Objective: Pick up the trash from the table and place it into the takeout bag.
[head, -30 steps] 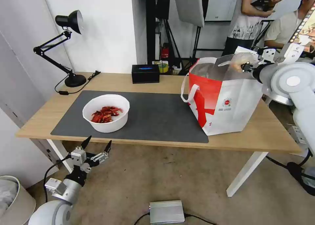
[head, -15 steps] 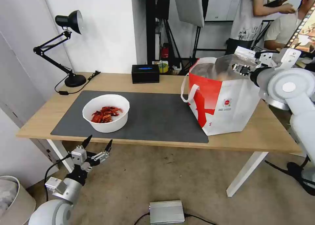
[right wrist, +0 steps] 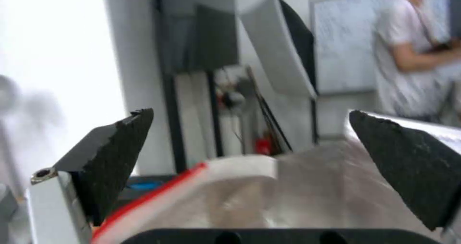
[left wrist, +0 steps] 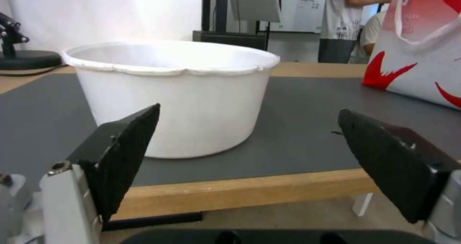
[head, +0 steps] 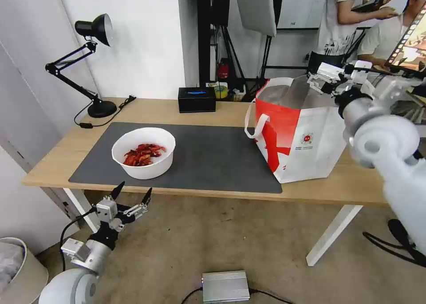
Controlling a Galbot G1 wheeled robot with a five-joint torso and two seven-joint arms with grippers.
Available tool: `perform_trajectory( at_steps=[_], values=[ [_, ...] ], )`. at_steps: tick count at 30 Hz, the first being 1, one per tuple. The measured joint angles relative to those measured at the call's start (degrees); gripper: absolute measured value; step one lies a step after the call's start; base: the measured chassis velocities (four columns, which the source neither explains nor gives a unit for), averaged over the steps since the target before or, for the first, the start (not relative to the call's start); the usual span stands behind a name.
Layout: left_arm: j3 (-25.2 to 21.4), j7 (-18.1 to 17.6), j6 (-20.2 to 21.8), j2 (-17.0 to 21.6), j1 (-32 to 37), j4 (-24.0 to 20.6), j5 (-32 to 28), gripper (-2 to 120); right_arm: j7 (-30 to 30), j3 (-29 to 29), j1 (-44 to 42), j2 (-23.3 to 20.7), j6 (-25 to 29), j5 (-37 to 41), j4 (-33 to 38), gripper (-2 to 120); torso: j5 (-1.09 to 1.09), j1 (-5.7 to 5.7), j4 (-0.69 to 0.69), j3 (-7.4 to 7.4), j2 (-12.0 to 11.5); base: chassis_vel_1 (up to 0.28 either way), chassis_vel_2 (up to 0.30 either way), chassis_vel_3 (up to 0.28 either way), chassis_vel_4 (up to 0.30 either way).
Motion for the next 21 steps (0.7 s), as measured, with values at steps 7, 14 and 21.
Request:
perform_trajectory(
  at_steps=[7, 14, 21],
  values=[
    [-0.16, 0.0, -0.02, -0.17, 0.03, -0.14, -0.01, 100, -4.3, 1.33, -5.91, 1.89, 7.68, -6.12, 3.41, 100, 0.0, 0.0, 0.0, 0.0, 0.0, 0.0, 0.0, 0.0, 0.0],
    [-0.54, -0.04, 0.02, -0.04, 0.01, -0.95, -0.47, 100, -5.79, 5.06, -11.76, 4.78, 9.71, -10.0, 6.14, 100, 0.0, 0.0, 0.01, 0.0, 0.0, 0.0, 0.0, 0.0, 0.0],
    [-0.55, -0.06, 0.04, 0.2, 0.02, -0.81, -0.6, 100, -9.67, 10.2, -20.41, 8.98, 12.66, -14.95, 8.21, 100, -0.01, 0.0, 0.0, 0.0, 0.0, 0.0, 0.0, 0.0, 0.0]
  ],
)
